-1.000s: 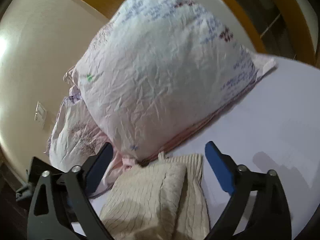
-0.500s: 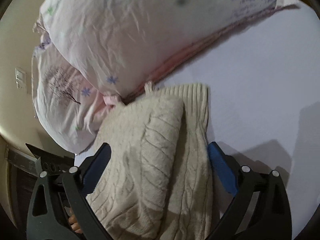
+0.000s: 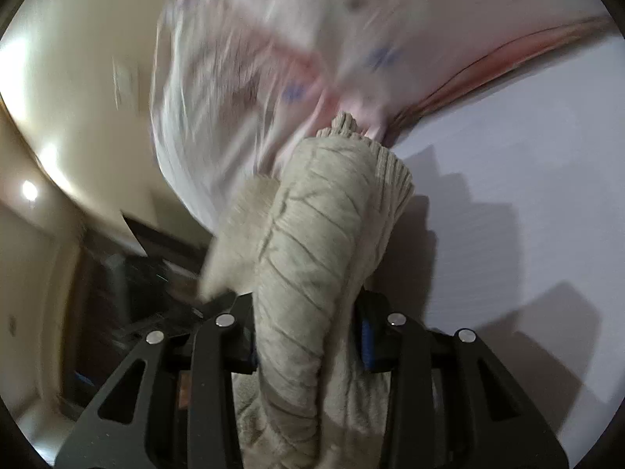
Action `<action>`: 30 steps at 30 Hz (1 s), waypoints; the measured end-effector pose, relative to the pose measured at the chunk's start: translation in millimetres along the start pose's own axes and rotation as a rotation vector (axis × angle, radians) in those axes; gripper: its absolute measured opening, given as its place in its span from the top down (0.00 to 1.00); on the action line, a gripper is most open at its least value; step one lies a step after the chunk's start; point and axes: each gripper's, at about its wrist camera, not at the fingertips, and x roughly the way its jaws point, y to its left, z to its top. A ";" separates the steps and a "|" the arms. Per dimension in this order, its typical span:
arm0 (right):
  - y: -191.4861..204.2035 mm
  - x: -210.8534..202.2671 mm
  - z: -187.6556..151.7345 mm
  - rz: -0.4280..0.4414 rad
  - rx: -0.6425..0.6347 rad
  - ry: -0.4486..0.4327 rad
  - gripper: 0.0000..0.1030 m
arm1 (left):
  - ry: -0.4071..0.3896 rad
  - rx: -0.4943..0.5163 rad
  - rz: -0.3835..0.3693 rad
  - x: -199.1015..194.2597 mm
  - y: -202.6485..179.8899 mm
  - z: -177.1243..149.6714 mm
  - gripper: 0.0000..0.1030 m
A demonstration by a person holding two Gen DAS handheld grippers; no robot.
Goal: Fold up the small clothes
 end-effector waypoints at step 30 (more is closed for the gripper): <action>90.6 -48.0 -42.2 -0.480 -0.248 -0.309 0.51 | -0.201 0.243 0.094 -32.2 -35.1 -83.2 0.46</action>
